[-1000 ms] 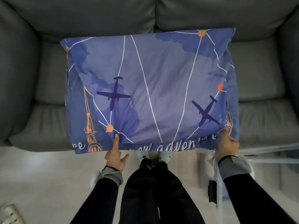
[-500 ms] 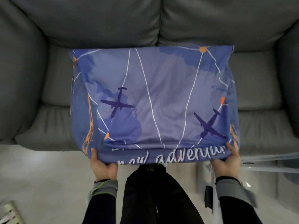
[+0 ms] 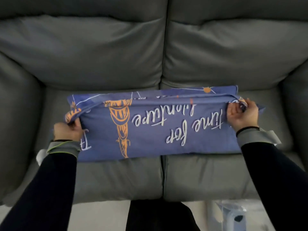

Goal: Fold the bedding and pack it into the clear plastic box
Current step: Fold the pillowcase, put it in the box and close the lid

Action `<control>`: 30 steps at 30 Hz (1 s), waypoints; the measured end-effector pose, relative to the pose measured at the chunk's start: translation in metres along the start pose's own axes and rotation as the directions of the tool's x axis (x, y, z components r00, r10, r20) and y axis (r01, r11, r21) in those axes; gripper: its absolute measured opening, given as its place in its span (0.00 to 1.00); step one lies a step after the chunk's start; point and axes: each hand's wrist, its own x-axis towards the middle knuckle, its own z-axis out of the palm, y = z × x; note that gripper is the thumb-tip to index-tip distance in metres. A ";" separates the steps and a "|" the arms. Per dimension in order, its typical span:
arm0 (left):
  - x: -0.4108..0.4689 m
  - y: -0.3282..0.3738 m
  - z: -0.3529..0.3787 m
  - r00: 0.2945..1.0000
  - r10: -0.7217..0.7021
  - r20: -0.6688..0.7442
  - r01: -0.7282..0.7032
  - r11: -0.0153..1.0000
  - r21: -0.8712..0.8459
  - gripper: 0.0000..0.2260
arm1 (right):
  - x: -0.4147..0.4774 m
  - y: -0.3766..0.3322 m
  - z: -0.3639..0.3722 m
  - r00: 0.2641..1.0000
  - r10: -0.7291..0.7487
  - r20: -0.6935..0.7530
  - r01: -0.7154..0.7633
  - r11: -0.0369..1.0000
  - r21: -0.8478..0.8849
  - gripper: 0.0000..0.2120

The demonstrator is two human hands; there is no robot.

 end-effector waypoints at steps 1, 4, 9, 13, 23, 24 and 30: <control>0.013 0.000 0.008 0.999 0.032 -0.041 -0.025 0.988 0.153 0.20 | 0.009 0.001 0.009 1.000 -0.005 -0.015 0.005 1.000 -0.004 0.14; 0.037 0.010 0.029 0.985 0.120 -0.123 -0.067 0.928 0.366 0.19 | 0.042 0.003 0.027 0.999 -0.019 -0.049 0.016 0.997 -0.071 0.13; 0.058 0.010 0.064 0.998 0.043 0.052 -0.065 0.807 0.587 0.20 | 0.088 0.012 0.030 0.993 0.025 -0.117 -0.061 0.946 -0.318 0.13; 0.057 0.012 0.080 0.985 0.172 -0.013 -0.155 0.915 0.372 0.20 | 0.096 0.017 0.035 0.986 -0.040 -0.165 -0.038 0.896 -0.443 0.10; -0.098 -0.026 0.233 0.576 0.581 0.575 -0.811 0.496 0.311 0.19 | -0.014 0.181 0.030 0.362 0.128 0.923 0.911 -0.260 -0.321 0.21; -0.090 -0.036 0.243 0.577 0.553 0.601 -0.811 0.474 0.343 0.21 | -0.007 0.193 0.029 0.347 0.175 0.921 0.900 -0.340 -0.274 0.22; -0.054 -0.058 0.257 0.546 0.532 0.647 -0.811 0.141 0.568 0.22 | 0.069 0.167 0.019 0.384 0.168 0.908 0.728 -0.660 -0.186 0.23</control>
